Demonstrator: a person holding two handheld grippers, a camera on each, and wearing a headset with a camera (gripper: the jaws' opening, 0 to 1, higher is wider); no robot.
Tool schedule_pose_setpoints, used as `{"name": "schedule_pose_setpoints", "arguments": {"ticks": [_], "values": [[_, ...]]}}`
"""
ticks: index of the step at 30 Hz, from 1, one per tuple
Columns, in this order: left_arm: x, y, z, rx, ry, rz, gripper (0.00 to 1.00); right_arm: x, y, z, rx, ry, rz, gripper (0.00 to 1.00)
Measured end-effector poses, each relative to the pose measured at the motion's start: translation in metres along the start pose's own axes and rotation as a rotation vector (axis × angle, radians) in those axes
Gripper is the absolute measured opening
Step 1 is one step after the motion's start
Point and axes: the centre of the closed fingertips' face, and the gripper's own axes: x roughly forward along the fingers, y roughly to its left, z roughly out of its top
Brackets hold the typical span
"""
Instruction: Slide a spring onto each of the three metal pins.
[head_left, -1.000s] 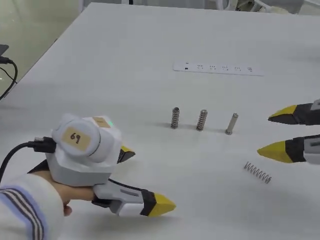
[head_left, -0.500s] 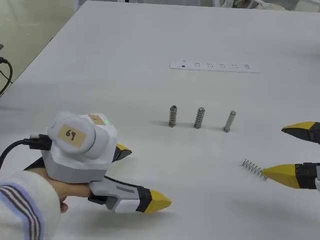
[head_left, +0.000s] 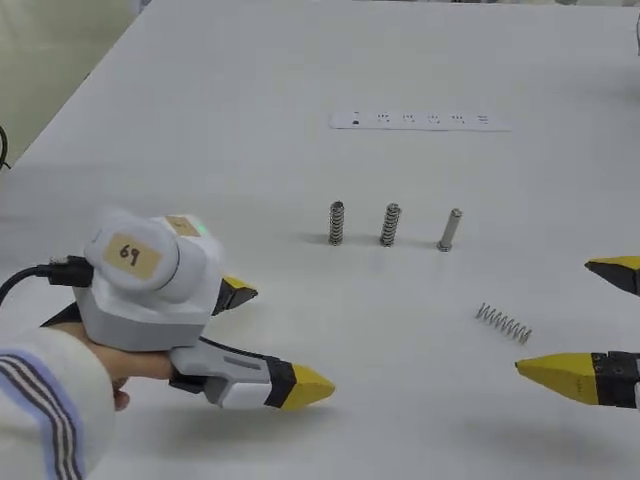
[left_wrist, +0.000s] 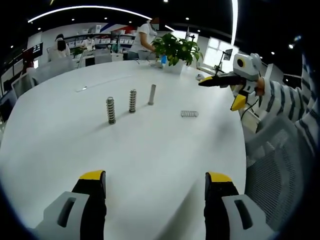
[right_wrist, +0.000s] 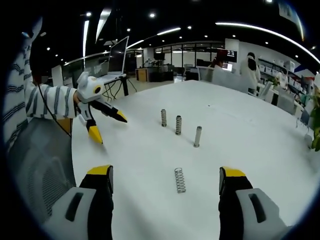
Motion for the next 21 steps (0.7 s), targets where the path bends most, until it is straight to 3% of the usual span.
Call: {"name": "schedule_pose_setpoints", "arguments": {"ticks": [6, 12, 21], "values": [[0.002, 0.001, 0.002, 0.009, 0.006, -0.007, 0.77, 0.000, 0.007, -0.010, 0.056, 0.010, 0.011, 0.99], [0.005, -0.001, 0.003, 0.025, 0.017, -0.020, 0.77, -0.004, 0.009, -0.007, 0.082, -0.026, 0.001, 1.00], [0.013, -0.008, 0.012, 0.067, 0.025, -0.062, 0.74, -0.007, 0.012, -0.005, 0.094, -0.038, -0.007, 0.99]]}}
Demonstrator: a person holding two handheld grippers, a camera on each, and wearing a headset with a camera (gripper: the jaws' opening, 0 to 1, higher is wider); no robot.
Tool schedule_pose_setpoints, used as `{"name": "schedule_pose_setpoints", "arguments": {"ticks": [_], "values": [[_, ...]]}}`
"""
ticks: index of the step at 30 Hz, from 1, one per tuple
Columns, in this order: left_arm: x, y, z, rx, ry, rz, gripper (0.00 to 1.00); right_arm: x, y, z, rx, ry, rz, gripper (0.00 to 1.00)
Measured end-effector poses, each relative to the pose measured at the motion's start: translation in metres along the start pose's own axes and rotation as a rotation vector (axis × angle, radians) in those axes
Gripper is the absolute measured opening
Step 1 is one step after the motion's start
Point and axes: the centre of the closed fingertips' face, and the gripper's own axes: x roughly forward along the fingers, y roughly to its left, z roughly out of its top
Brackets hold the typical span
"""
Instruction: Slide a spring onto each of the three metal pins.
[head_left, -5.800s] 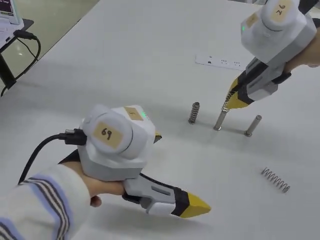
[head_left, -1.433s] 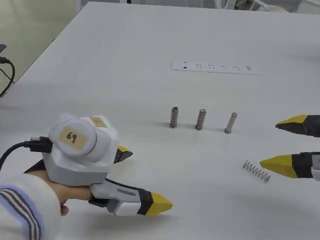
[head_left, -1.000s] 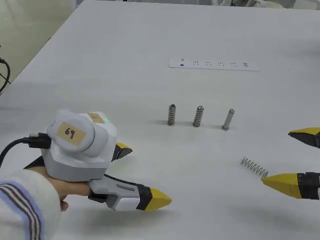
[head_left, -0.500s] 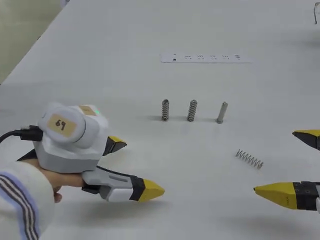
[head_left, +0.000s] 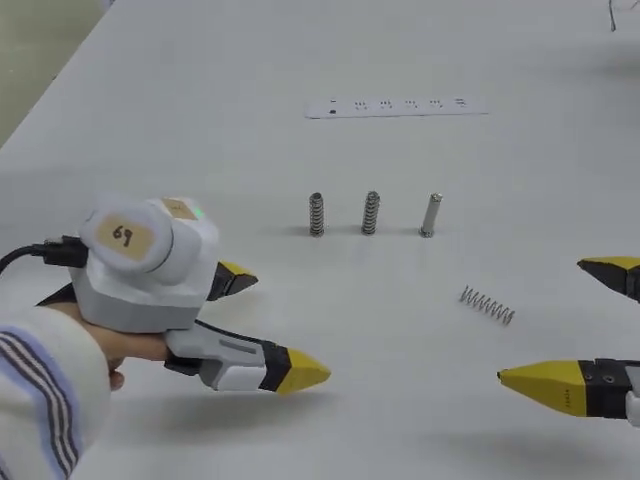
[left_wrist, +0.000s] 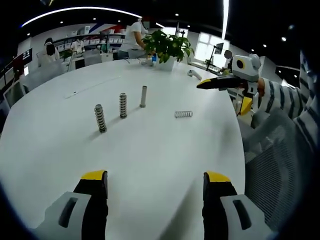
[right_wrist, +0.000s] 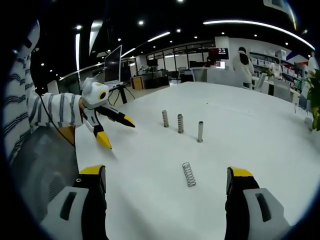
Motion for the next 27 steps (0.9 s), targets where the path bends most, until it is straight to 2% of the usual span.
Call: {"name": "schedule_pose_setpoints", "arguments": {"ticks": [5, 11, 21, 27], "values": [[0.009, -0.006, 0.008, 0.043, 0.012, -0.040, 0.73, -0.001, 0.002, -0.002, 0.002, 0.003, 0.002, 0.99], [0.020, -0.005, 0.018, 0.113, 0.035, -0.074, 0.68, -0.003, 0.004, -0.003, 0.011, 0.004, 0.007, 0.99], [0.046, -0.019, 0.042, 0.239, 0.045, -0.169, 0.63, -0.006, 0.005, -0.006, 0.015, 0.008, 0.001, 0.99], [0.056, -0.023, 0.051, 0.282, 0.047, -0.197, 0.52, -0.009, 0.003, -0.007, 0.026, 0.001, -0.006, 0.99]]}}
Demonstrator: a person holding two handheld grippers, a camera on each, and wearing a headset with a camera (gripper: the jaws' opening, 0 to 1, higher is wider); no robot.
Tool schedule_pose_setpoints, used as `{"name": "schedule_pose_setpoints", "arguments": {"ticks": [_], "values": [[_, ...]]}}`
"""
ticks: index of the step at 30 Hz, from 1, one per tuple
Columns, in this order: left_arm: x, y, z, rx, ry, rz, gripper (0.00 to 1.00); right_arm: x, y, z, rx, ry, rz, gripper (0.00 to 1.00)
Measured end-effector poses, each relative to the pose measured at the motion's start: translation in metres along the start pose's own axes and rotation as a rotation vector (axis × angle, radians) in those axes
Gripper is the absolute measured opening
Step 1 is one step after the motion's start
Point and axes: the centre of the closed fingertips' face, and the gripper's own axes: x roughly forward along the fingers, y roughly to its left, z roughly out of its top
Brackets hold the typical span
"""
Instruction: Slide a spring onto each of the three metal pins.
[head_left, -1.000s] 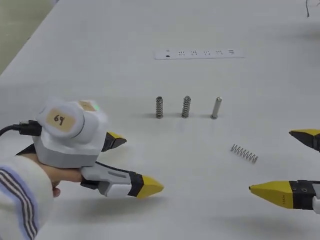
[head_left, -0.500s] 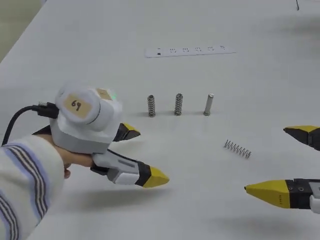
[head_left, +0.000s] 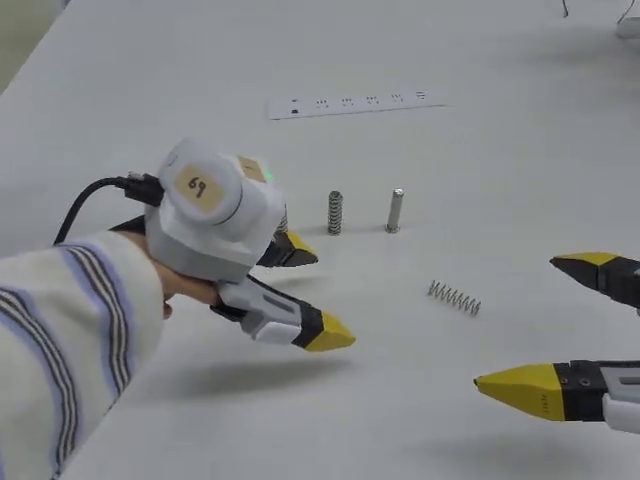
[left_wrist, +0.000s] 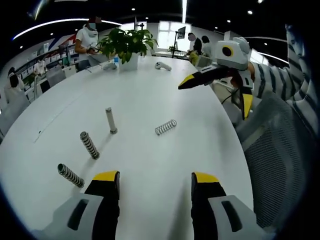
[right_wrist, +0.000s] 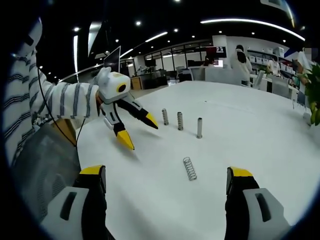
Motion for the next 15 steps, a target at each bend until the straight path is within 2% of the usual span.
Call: {"name": "schedule_pose_setpoints", "arguments": {"ticks": [5, 11, 15], "values": [[0.009, 0.001, 0.007, 0.030, 0.001, -0.020, 0.51, -0.002, -0.001, -0.002, 0.007, 0.002, -0.003, 0.99], [0.023, 0.002, 0.014, 0.068, 0.007, -0.027, 0.45, -0.002, 0.000, -0.005, 0.016, -0.001, 0.000, 0.97], [0.033, -0.005, 0.022, 0.097, 0.016, -0.061, 0.41, -0.003, 0.000, -0.009, 0.020, 0.004, -0.002, 0.96]]}}
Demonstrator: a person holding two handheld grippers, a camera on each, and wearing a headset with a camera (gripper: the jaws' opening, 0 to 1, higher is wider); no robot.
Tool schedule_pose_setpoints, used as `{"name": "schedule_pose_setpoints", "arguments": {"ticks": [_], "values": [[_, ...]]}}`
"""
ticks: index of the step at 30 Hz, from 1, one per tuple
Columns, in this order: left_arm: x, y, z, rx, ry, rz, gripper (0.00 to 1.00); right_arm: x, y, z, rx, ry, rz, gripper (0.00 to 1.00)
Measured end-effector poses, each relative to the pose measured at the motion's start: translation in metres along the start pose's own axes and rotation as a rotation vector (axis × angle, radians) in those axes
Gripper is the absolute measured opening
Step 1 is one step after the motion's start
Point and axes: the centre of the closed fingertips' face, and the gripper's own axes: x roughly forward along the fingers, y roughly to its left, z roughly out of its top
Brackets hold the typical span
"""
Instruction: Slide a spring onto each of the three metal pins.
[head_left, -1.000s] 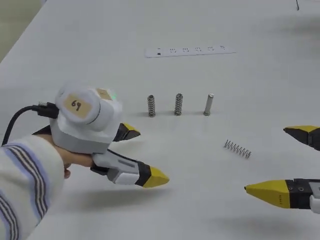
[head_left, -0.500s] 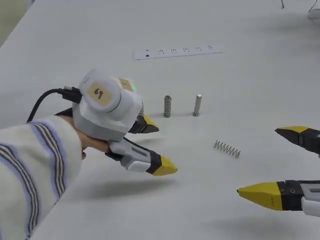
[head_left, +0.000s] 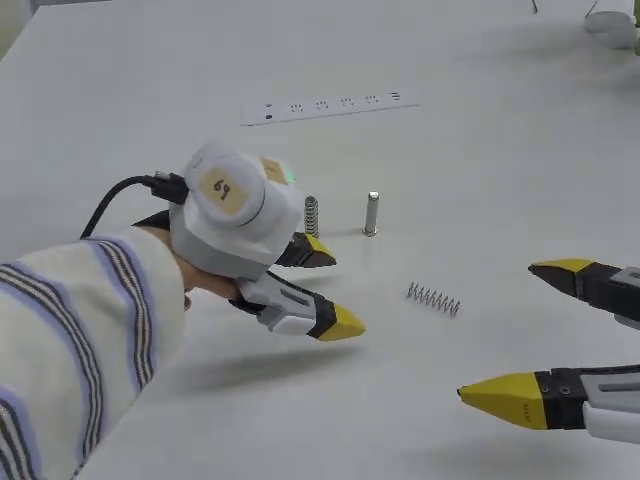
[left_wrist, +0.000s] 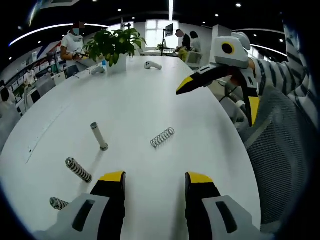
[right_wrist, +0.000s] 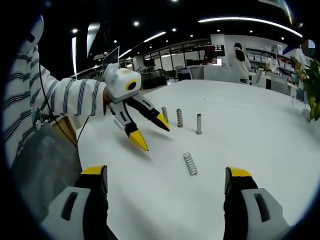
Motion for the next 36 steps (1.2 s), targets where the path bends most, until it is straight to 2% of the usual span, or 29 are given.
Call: {"name": "schedule_pose_setpoints", "arguments": {"ticks": [6, 8, 12, 17, 19, 25, 29, 36], "values": [[0.014, -0.003, 0.013, 0.042, 0.012, -0.031, 0.41, -0.003, -0.001, -0.004, 0.008, 0.003, -0.002, 0.95], [0.020, -0.003, 0.016, 0.085, 0.031, -0.040, 0.40, -0.004, -0.002, -0.005, 0.013, 0.001, -0.005, 0.95], [0.030, -0.005, 0.026, 0.093, 0.021, -0.061, 0.38, -0.006, -0.003, -0.010, 0.019, 0.009, -0.009, 0.94], [0.043, -0.007, 0.031, 0.132, 0.036, -0.091, 0.36, -0.008, -0.004, -0.012, 0.028, 0.007, -0.013, 0.93], [0.047, -0.009, 0.034, 0.137, 0.029, -0.108, 0.34, -0.008, -0.004, -0.012, 0.031, 0.006, -0.013, 0.93], [0.057, -0.010, 0.035, 0.158, 0.045, -0.120, 0.32, -0.007, -0.003, -0.015, 0.035, 0.009, -0.013, 0.93], [0.061, -0.011, 0.031, 0.174, 0.064, -0.135, 0.31, -0.006, -0.002, -0.017, 0.041, 0.014, -0.009, 0.92], [0.066, -0.014, 0.034, 0.173, 0.054, -0.153, 0.29, -0.008, -0.001, -0.021, 0.047, 0.015, -0.010, 0.90]]}}
